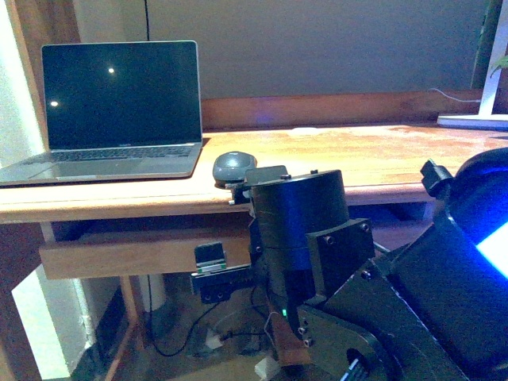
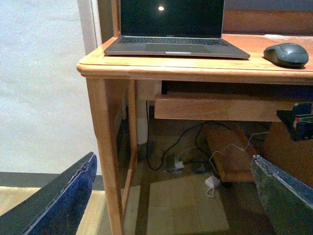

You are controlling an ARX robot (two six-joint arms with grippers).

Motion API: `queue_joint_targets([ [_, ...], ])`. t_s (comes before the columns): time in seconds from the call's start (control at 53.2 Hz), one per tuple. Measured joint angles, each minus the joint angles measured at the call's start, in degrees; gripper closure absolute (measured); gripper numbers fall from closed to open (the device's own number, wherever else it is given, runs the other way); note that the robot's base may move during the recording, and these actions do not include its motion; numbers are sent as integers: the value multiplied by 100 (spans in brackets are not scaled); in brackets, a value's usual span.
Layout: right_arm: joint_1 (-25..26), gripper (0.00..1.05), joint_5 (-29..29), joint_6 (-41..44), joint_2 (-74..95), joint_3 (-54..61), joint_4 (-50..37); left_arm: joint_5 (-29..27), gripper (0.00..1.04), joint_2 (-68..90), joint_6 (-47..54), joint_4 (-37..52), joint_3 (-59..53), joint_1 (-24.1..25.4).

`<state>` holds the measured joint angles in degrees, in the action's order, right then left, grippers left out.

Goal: Place mouse

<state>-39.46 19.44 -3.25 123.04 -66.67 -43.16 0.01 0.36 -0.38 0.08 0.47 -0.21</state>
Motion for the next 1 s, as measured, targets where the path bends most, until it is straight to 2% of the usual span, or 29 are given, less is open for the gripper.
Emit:
queue_joint_targets([
  [0.226,264,7,-291,-520,-1397,1504,-455,0,8,0,0,0,2,0],
  [0.451,210,7,-514,-817,-4269,4146,-293,0,8,0,0,0,2,0],
  [0.545,11,7,-341,-970,-5390,4920,118,0,8,0,0,0,0,0],
  [0.639,-398,7,-42,-1274,-7086,5698,992,0,8,0,0,0,2,0],
  [0.77,-678,7,354,-1714,-8780,6196,2151,0,8,0,0,0,2,0],
  [0.846,-555,7,236,-1753,-9462,6384,2409,0,8,0,0,0,2,0],
  [0.996,122,7,-116,-1847,-10347,6579,2986,0,8,0,0,0,2,0],
])
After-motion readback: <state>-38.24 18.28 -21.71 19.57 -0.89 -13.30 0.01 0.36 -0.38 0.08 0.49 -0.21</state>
